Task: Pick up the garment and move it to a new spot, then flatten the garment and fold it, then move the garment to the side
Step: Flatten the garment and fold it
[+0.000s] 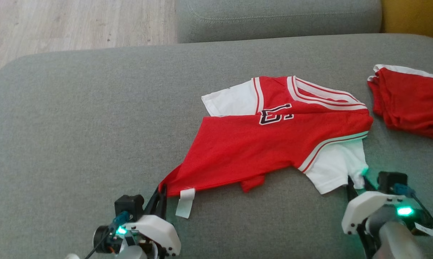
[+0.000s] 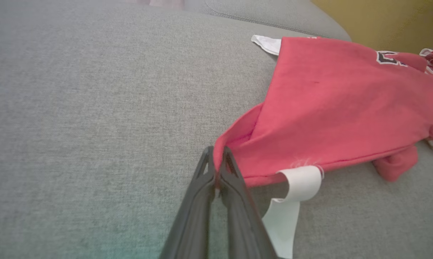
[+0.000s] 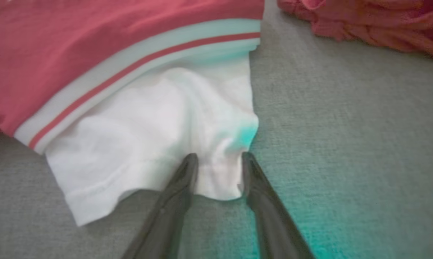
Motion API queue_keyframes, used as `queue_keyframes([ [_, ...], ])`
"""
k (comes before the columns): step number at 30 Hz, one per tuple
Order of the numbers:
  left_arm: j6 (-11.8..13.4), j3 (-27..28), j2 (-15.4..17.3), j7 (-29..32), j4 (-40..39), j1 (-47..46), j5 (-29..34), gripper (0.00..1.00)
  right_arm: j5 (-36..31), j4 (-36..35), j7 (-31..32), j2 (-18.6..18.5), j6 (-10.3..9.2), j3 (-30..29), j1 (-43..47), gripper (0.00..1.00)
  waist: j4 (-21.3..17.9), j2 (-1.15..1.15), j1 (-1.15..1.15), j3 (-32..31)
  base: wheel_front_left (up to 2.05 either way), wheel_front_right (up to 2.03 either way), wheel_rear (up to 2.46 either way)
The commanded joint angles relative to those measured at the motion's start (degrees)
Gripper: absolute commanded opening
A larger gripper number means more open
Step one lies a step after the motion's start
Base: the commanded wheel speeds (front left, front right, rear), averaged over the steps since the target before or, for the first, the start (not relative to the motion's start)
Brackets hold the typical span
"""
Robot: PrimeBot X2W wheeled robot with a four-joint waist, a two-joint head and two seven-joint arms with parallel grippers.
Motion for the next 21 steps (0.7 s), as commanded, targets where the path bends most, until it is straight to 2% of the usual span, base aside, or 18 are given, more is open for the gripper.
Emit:
queue_keyframes([
  [1, 0.52, 2.13, 1.33, -0.45, -2.1, -1.11, -0.51, 0.0, -0.27, 0.92, 0.44, -0.06, 0.37, 2.26, -1.01, 0.15, -0.06, 0.0, 0.0, -0.11, 0.0, 0.0, 0.0],
  [3, 0.76, 2.23, 1.64, -0.37, -2.88, -0.71, -0.65, 0.0, 0.0, 2.1, 0.1, -0.06, 0.37, 2.6, -1.59, 0.0, -0.17, 0.0, 0.0, -0.43, 0.0, 0.0, 0.0],
  [9, 0.98, 2.96, 2.3, -0.9, -5.89, 0.58, -1.64, 0.0, 2.07, 2.27, -3.62, -0.06, 0.37, 3.73, -2.79, 0.0, -0.8, 0.0, 0.0, -2.36, 0.0, 0.0, 0.0],
  [12, -0.11, 4.23, 2.14, -0.78, -8.57, 1.11, -3.96, 0.0, 4.51, 0.13, -5.7, -0.06, 0.37, 4.97, -3.45, 0.0, -1.24, 0.0, 0.0, -3.85, 0.0, 0.0, 0.0],
  [16, -1.71, 6.82, 2.42, 0.13, -14.61, 0.93, -7.86, 0.0, 6.34, -6.51, -7.46, -0.13, 0.37, 5.85, -4.49, 0.0, -1.97, 0.0, 0.0, -5.47, 0.0, 0.0, 0.0],
  [21, -2.2, 10.15, 4.43, 2.7, -26.16, -0.09, -11.6, 0.0, 6.84, -21.06, -6.97, -1.7, 0.37, 6.13, -4.62, 0.0, -2.88, 0.0, 0.0, -7.46, 0.0, 0.0, 0.0],
])
